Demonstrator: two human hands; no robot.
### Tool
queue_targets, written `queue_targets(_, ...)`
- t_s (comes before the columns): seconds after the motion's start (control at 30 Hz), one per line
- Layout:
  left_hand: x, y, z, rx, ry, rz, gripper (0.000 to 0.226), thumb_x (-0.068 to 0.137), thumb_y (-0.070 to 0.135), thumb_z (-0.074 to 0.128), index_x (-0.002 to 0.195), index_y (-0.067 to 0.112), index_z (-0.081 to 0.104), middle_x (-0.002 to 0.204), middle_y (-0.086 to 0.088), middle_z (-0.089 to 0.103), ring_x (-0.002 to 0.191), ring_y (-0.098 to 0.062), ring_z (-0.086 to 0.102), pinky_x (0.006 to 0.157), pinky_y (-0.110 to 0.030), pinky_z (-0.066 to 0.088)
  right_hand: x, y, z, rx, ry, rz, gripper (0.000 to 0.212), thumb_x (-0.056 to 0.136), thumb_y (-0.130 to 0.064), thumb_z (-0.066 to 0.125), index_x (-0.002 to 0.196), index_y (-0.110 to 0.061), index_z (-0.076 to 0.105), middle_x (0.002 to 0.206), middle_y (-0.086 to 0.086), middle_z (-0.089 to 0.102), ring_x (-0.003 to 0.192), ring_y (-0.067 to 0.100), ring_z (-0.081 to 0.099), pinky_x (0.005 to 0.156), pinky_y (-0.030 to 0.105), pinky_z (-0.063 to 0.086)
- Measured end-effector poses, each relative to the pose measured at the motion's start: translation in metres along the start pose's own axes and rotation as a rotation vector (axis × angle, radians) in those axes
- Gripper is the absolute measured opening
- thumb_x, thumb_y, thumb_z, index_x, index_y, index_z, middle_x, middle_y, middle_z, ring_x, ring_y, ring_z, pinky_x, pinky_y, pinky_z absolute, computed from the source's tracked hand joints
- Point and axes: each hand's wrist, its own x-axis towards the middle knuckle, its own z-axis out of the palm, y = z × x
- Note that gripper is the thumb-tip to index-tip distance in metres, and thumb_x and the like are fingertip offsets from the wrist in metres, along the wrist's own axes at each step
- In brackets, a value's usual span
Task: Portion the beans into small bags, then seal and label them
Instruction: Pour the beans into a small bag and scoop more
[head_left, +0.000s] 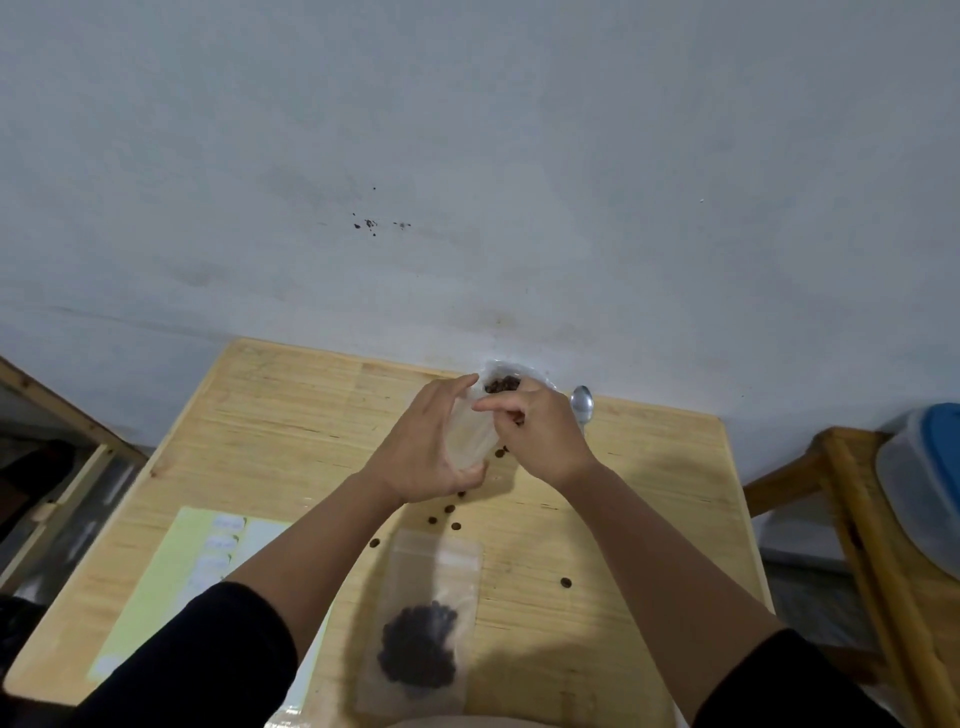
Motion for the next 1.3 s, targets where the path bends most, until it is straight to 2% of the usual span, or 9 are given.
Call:
queue_targets(0.13, -0.003, -0.010, 0.008, -0.010, 0.145, -0.107, 0.089, 0.064, 0.039, 0.072, 0.141, 0.015, 0.035, 0.118, 0.002, 0.044, 0.108, -0.005, 0.041, 0.095, -0.014, 0.032, -0.004, 0.026, 0.003, 0.289, 0.112, 0.115, 0.022, 0.089, -0.009, 0.058, 0.098, -0.022, 0.073, 0.093, -0.001, 0.066, 0.085, 0.012, 0.066, 0.081, 0.027, 0.053)
queue_targets(0.23, -0.005, -0.013, 0.008, -0.032, 0.257, -0.227, 0.092, 0.063, 0.024, 0.084, 0.141, 0.017, 0.035, 0.117, 0.006, 0.043, 0.105, -0.002, 0.041, 0.093, -0.013, 0.031, -0.011, 0.071, 0.004, 0.086, 0.423, 0.285, 0.020, 0.085, -0.005, 0.060, 0.101, -0.007, 0.070, 0.090, 0.008, 0.069, 0.083, 0.021, 0.064, 0.081, 0.031, 0.049)
queue_targets(0.37, -0.003, -0.013, 0.010, -0.030, 0.279, -0.293, 0.097, 0.060, 0.024, 0.087, 0.142, 0.019, 0.035, 0.119, 0.008, 0.042, 0.103, -0.001, 0.043, 0.092, -0.016, 0.034, -0.021, 0.119, 0.011, -0.092, 0.360, 0.588, 0.019, 0.080, -0.008, 0.060, 0.097, -0.001, 0.063, 0.094, 0.014, 0.064, 0.089, 0.028, 0.056, 0.074, 0.029, 0.036)
queue_targets(0.5, 0.002, -0.011, 0.016, -0.048, 0.265, -0.320, 0.099, 0.057, 0.037, 0.079, 0.143, 0.018, 0.033, 0.119, 0.010, 0.040, 0.101, 0.006, 0.038, 0.091, -0.014, 0.033, -0.021, 0.135, 0.026, -0.122, 0.375, 0.598, 0.007, 0.078, -0.006, 0.060, 0.085, -0.003, 0.059, 0.083, 0.014, 0.059, 0.085, 0.033, 0.055, 0.068, 0.031, 0.036)
queue_targets(0.6, 0.005, -0.011, 0.022, -0.049, 0.241, -0.336, 0.100, 0.058, 0.040, 0.077, 0.144, 0.017, 0.032, 0.119, 0.011, 0.039, 0.102, 0.007, 0.037, 0.090, -0.012, 0.031, -0.018, 0.137, 0.030, -0.102, 0.401, 0.628, 0.020, 0.082, -0.003, 0.058, 0.101, -0.003, 0.060, 0.094, 0.015, 0.062, 0.093, 0.034, 0.056, 0.075, 0.034, 0.041)
queue_targets(0.7, 0.009, -0.013, 0.028, -0.044, 0.230, -0.343, 0.101, 0.061, 0.033, 0.085, 0.145, 0.015, 0.031, 0.120, 0.010, 0.039, 0.106, 0.003, 0.037, 0.091, -0.010, 0.029, -0.014, 0.136, 0.028, -0.040, 0.432, 0.708, 0.030, 0.083, -0.002, 0.057, 0.113, -0.001, 0.058, 0.104, 0.014, 0.064, 0.100, 0.030, 0.058, 0.078, 0.026, 0.039)
queue_targets(0.83, 0.012, -0.015, 0.033, -0.046, 0.209, -0.349, 0.099, 0.065, 0.029, 0.084, 0.145, 0.015, 0.029, 0.126, 0.005, 0.043, 0.111, 0.001, 0.037, 0.094, -0.013, 0.029, -0.011, 0.135, 0.026, -0.011, 0.407, 0.786, 0.023, 0.084, -0.004, 0.054, 0.105, -0.002, 0.063, 0.102, 0.013, 0.064, 0.084, 0.021, 0.054, 0.064, 0.015, 0.028)
queue_targets(1.07, 0.014, -0.022, 0.039, -0.069, 0.220, -0.390, 0.098, 0.066, 0.030, 0.083, 0.146, 0.012, 0.029, 0.131, -0.004, 0.045, 0.120, -0.007, 0.042, 0.099, -0.016, 0.029, -0.020, 0.121, 0.009, 0.117, 0.590, 0.767, 0.018, 0.088, -0.009, 0.050, 0.103, -0.005, 0.059, 0.091, 0.011, 0.064, 0.079, 0.020, 0.052, 0.068, 0.021, 0.034)
queue_targets(1.3, 0.017, -0.023, 0.043, -0.140, 0.228, -0.423, 0.097, 0.070, 0.030, 0.081, 0.147, 0.013, 0.026, 0.135, -0.005, 0.042, 0.127, -0.012, 0.040, 0.100, -0.016, 0.028, -0.032, 0.088, -0.021, 0.419, 0.733, 0.484, 0.007, 0.084, -0.003, 0.059, 0.087, -0.007, 0.063, 0.072, 0.007, 0.069, 0.058, 0.015, 0.066, 0.056, 0.026, 0.055)
